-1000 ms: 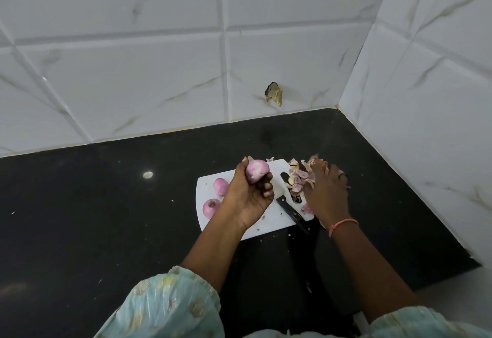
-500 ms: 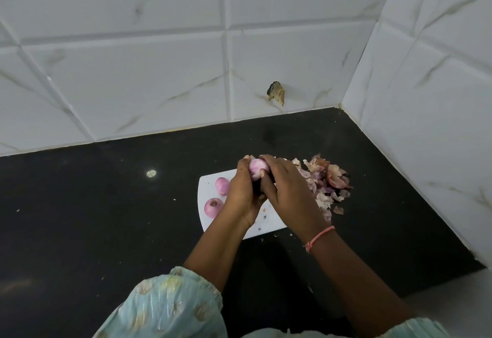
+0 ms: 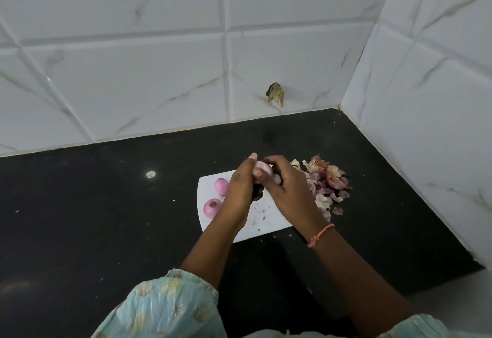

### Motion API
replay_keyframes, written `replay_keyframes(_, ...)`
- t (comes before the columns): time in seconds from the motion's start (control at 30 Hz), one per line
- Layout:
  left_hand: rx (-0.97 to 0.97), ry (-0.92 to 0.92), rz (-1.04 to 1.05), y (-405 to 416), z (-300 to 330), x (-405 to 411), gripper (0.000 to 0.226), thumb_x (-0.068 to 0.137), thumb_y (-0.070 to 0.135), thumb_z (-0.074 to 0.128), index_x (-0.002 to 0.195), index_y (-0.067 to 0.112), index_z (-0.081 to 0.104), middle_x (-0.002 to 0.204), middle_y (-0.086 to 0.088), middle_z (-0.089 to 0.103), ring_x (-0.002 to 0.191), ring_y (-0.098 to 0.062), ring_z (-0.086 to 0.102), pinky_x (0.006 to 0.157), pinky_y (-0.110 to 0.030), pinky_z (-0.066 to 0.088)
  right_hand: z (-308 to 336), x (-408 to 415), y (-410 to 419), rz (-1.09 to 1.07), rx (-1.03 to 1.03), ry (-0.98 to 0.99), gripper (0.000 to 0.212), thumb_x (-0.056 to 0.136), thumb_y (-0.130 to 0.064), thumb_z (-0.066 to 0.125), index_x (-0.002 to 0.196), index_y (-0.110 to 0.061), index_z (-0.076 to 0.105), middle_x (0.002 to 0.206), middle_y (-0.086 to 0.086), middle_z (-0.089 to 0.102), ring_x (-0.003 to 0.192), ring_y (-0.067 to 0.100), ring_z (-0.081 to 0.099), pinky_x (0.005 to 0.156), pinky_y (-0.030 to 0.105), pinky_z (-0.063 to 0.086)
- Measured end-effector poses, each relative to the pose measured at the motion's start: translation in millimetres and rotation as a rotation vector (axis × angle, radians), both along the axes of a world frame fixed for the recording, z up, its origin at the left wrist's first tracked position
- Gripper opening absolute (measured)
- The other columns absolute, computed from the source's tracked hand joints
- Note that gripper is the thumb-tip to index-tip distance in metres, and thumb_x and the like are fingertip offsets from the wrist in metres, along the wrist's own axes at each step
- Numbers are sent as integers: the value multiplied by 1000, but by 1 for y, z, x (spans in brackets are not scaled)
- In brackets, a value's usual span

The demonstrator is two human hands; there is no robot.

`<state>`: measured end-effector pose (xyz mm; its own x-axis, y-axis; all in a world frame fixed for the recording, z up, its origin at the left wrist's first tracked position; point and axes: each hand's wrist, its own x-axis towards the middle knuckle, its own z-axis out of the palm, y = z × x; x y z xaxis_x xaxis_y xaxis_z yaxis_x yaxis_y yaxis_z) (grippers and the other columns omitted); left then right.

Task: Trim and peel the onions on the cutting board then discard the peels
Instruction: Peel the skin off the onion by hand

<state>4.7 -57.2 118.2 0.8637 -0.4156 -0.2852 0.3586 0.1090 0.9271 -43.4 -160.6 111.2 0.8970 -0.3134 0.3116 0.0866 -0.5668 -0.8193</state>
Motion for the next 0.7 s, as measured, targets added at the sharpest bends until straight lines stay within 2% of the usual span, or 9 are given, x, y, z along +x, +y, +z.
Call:
replay_keyframes(0.07, 45, -31, 5, -1, -1, -1, 56, 106, 45, 35, 105, -1, 66, 102, -23, 73, 100, -28, 69, 98, -44, 51, -1, 0, 4, -7, -18, -8, 44, 88, -52, 55, 114, -17, 59, 88, -20, 63, 82, -2, 65, 66, 12, 51)
replay_keyframes(0.1, 68, -67, 1, -2, -3, -1, 57, 107, 45, 33, 105, -2, 65, 102, -23, 72, 102, -29, 70, 96, -39, 53, -2, 0, 4, -15, -31, -23, 42, 91, -52, 52, 113, -17, 59, 88, -18, 63, 83, -1, 65, 67, 14, 52)
replay_keyframes(0.17, 120, -140, 3, -3, -7, -1, 57, 108, 44, 31, 107, 0, 65, 102, -18, 73, 97, -19, 71, 77, -19, 55, -3, 0, 3, -24, -44, -40, 38, 95, -47, 46, 113, -16, 58, 89, -14, 65, 83, 0, 64, 67, 15, 52)
replay_keyframes(0.23, 143, -173, 15, 0, -9, -2, 52, 108, 43, 33, 114, 2, 65, 99, -12, 72, 81, -1, 69, 63, -8, 49, -1, 0, -2, 7, -90, -27, 37, 98, -42, 43, 114, -13, 59, 93, -6, 67, 82, -1, 63, 68, 11, 48)
replay_keyframes(0.33, 141, -227, -8, 4, -12, 1, 44, 108, 38, 36, 113, 3, 62, 86, -1, 67, 68, 4, 65, 59, -9, 47, 1, -1, -9, 74, -192, 2, 31, 101, -32, 43, 117, -9, 58, 98, -6, 66, 81, -9, 57, 70, 2, 40)
replay_keyframes(0.4, 147, -249, -16, 4, -13, 5, 43, 108, 36, 37, 109, 1, 60, 74, 6, 63, 61, 4, 61, 56, -10, 44, -1, -1, -10, 83, -258, 11, 30, 103, -27, 42, 121, -8, 57, 101, -3, 65, 81, -8, 55, 73, 0, 38)
replay_keyframes(0.5, 181, -257, -11, 3, -15, 7, 45, 108, 36, 37, 109, -3, 59, 71, 2, 56, 53, 2, 52, 52, -12, 40, -5, 1, -11, 82, -303, 40, 35, 104, -27, 39, 127, -7, 55, 111, 5, 68, 94, 2, 58, 78, -2, 37)
replay_keyframes(0.6, 193, -221, 0, 3, -16, 7, 43, 107, 37, 39, 106, 1, 62, 70, 1, 54, 51, 1, 49, 52, -16, 39, -3, 0, -12, 113, -262, 86, 36, 104, -29, 40, 131, -9, 53, 111, 1, 68, 87, -5, 57, 77, 0, 39)
replay_keyframes(0.7, 240, -278, -5, 6, -15, 10, 40, 108, 33, 37, 83, 14, 62, 58, 15, 57, 52, 4, 54, 63, -19, 39, -4, -3, -14, 178, -274, 119, 39, 104, -30, 42, 137, -10, 50, 106, -3, 67, 80, -12, 55, 74, 0, 39)
